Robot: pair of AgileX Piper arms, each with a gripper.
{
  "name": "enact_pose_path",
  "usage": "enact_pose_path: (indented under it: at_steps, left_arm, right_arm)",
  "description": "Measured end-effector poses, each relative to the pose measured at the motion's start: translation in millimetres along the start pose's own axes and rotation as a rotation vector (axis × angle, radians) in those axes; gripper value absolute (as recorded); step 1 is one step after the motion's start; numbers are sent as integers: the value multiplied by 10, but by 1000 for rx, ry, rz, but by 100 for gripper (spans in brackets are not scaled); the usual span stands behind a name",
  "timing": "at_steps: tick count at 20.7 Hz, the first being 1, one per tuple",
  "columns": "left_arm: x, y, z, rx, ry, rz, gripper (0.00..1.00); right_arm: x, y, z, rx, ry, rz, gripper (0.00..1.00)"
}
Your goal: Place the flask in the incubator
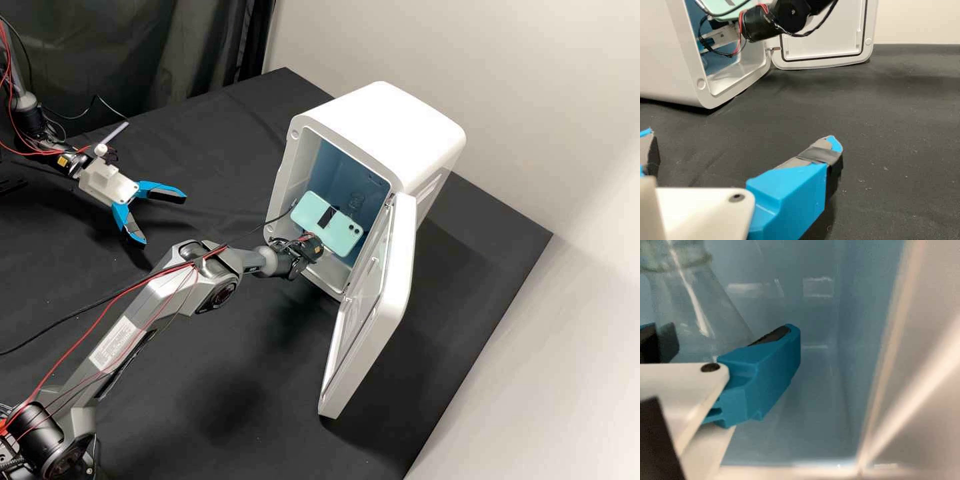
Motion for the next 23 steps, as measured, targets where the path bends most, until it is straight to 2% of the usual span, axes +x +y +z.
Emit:
enact_pose_path:
  at_steps: [3, 5, 8, 9, 11, 14, 17, 23]
  left_arm:
    - [0, 0, 0, 0, 0, 0, 100]
    - [0, 0, 0, 0, 0, 0, 100]
    - [-8, 2, -19, -2, 8, 2, 100]
    - [-8, 2, -19, -2, 8, 2, 100]
    - [-9, 3, -24, -2, 10, 2, 100]
    - [-20, 5, -50, -5, 21, 4, 100]
    - [-26, 6, -63, -6, 25, 5, 100]
    - [-53, 2, -102, -13, 44, 6, 100]
  right_arm:
    - [-41, -3, 66, 35, -11, -22, 100]
    - [-91, 5, 113, 42, -24, -38, 100]
    - [-166, 80, 140, 75, -23, -35, 100]
    - [-190, 61, 145, 70, -17, -45, 100]
    - [-241, 74, 161, 79, -9, -48, 100]
    - [-300, 79, 160, 68, 3, -51, 100]
    - [-337, 92, 142, 72, 26, -39, 100]
    - [-363, 135, 172, 75, 19, -32, 100]
